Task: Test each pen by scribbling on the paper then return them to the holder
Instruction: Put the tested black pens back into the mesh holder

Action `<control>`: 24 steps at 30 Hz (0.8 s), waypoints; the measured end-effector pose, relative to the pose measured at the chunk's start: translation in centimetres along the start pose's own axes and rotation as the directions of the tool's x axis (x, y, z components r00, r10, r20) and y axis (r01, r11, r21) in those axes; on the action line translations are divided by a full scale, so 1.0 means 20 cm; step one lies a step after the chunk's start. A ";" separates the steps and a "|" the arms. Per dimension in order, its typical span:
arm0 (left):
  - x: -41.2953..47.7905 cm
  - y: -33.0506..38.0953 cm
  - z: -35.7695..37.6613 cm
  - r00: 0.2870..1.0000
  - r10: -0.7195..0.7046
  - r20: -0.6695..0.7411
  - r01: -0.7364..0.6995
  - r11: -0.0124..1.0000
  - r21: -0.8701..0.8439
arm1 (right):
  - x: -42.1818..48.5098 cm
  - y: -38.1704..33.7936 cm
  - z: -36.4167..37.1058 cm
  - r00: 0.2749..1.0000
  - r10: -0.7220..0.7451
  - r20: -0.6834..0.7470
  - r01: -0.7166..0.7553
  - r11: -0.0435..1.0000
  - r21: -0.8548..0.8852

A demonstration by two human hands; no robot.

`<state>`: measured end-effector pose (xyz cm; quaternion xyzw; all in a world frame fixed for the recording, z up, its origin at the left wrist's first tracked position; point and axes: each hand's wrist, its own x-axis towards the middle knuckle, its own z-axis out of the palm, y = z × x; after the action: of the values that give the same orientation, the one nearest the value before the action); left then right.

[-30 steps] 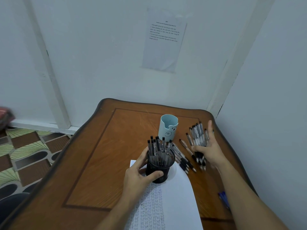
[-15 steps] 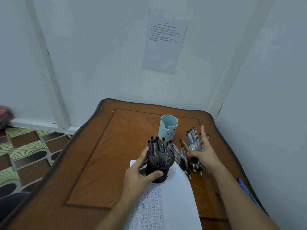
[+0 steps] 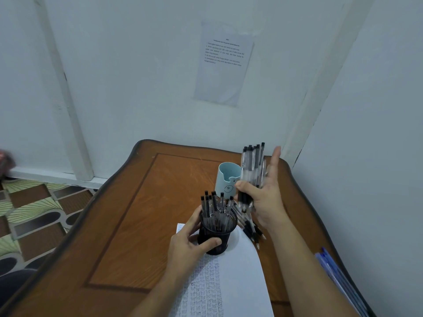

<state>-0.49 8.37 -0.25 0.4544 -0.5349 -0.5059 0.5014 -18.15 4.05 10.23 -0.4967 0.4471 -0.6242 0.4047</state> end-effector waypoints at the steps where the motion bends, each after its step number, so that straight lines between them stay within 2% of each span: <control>1: 0.00 0.00 0.00 1.000 0.002 0.000 -0.002 1.000 0.000 | -0.02 0.01 0.04 1.000 -0.019 0.000 0.019 1.000 -0.018; 5: -0.01 0.01 0.00 1.000 0.021 0.008 -0.021 1.000 -0.003 | -0.14 0.09 0.16 0.993 -0.115 -0.010 0.111 0.975 -0.193; 9: -0.01 0.01 0.00 1.000 0.020 0.012 -0.020 1.000 -0.001 | -0.21 0.18 0.18 0.979 -0.202 -0.038 0.183 0.942 -0.282; 13: -0.01 0.01 0.00 1.000 0.020 0.010 -0.020 1.000 0.000 | -0.24 0.23 0.19 0.975 -0.220 0.012 0.206 0.891 -0.406; 19: 0.00 0.00 0.00 0.999 0.044 0.023 -0.044 0.999 0.025 | -0.22 0.23 0.21 0.971 -0.234 0.039 0.227 0.865 -0.447; 24: 0.01 -0.01 -0.01 0.999 0.050 0.021 -0.050 0.998 0.028 | -0.17 0.20 0.22 0.970 -0.241 -0.033 0.210 0.898 -0.386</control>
<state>-0.36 8.22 -0.47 0.4430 -0.5582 -0.4901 0.5020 -12.98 5.41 5.99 -0.5884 0.5147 -0.5879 0.2079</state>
